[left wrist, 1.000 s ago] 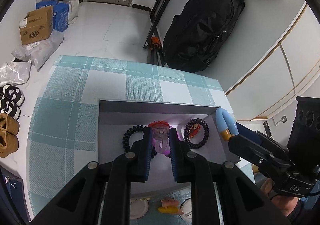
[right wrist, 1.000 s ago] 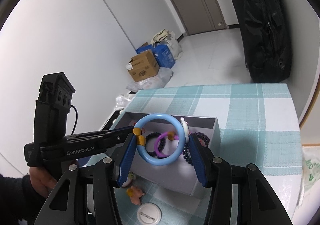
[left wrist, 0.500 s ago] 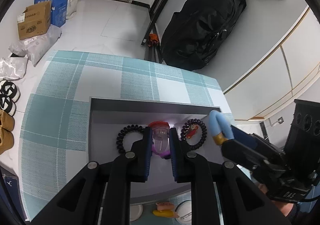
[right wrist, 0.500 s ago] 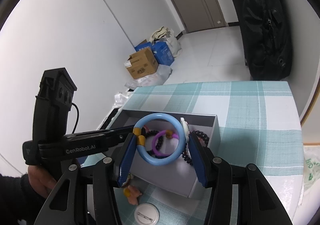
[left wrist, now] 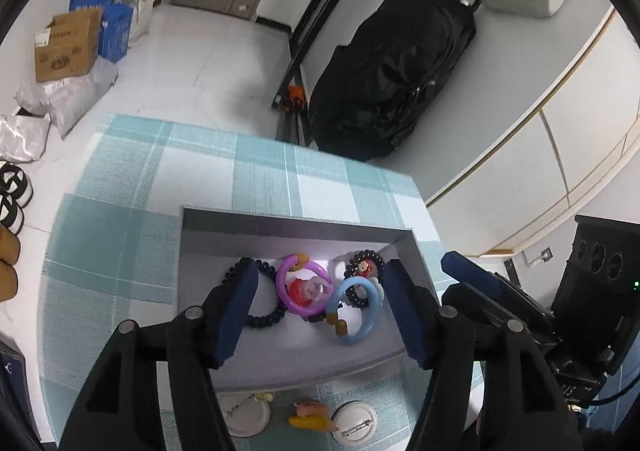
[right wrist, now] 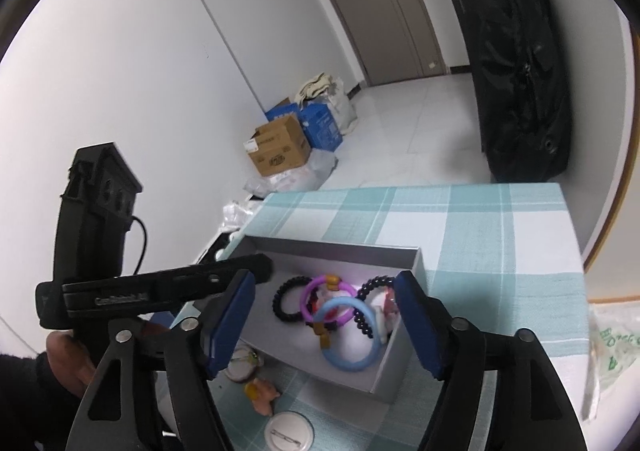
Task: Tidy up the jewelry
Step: 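Raise both grippers out of the box, then grasp the pink doll figurine with the yellow hat with the right gripper, then grasp the red-rimmed white pin badge with the left gripper while the right gripper holds the doll, then carry the doll and red-rimmed badge into the grey box and open both grippers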
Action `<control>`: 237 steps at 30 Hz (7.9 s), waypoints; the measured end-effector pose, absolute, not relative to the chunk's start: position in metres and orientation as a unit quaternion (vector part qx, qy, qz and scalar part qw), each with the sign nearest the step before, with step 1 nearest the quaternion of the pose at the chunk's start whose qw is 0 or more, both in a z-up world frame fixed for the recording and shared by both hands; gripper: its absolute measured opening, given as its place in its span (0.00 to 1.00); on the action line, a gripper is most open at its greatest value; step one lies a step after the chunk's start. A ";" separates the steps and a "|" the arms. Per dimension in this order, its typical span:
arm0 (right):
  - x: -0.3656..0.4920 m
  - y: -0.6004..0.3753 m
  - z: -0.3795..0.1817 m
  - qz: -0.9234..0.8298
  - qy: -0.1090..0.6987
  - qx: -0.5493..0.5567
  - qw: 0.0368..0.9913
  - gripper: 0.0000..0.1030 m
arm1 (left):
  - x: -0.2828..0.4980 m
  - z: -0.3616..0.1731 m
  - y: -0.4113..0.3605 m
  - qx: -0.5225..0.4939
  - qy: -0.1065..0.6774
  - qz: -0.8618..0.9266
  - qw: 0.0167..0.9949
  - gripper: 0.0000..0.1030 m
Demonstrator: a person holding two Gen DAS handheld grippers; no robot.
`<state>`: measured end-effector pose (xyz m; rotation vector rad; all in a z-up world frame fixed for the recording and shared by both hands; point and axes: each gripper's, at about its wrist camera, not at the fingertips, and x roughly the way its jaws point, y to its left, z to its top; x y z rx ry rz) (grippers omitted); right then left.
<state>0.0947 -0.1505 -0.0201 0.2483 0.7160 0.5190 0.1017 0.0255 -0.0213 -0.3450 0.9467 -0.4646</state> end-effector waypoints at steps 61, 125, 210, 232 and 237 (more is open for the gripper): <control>0.040 -0.075 -0.071 0.269 0.441 -0.016 0.856 0.68 | 0.025 -0.049 0.073 -0.094 0.486 -0.076 0.866 0.69; 0.037 -0.118 -0.036 0.249 0.418 0.037 0.873 0.23 | 0.035 -0.068 0.025 0.005 0.517 -0.107 0.849 0.69; 0.103 -0.139 -0.014 0.249 0.396 0.132 0.874 0.23 | 0.099 -0.024 0.023 -0.121 0.468 -0.198 0.853 0.36; 0.114 -0.143 -0.024 0.245 0.411 0.146 0.866 0.23 | 0.108 -0.034 0.017 -0.123 0.489 -0.197 0.841 0.36; 0.116 -0.142 -0.025 0.243 0.411 0.146 0.866 0.23 | 0.107 -0.031 0.014 -0.129 0.482 -0.212 0.841 0.37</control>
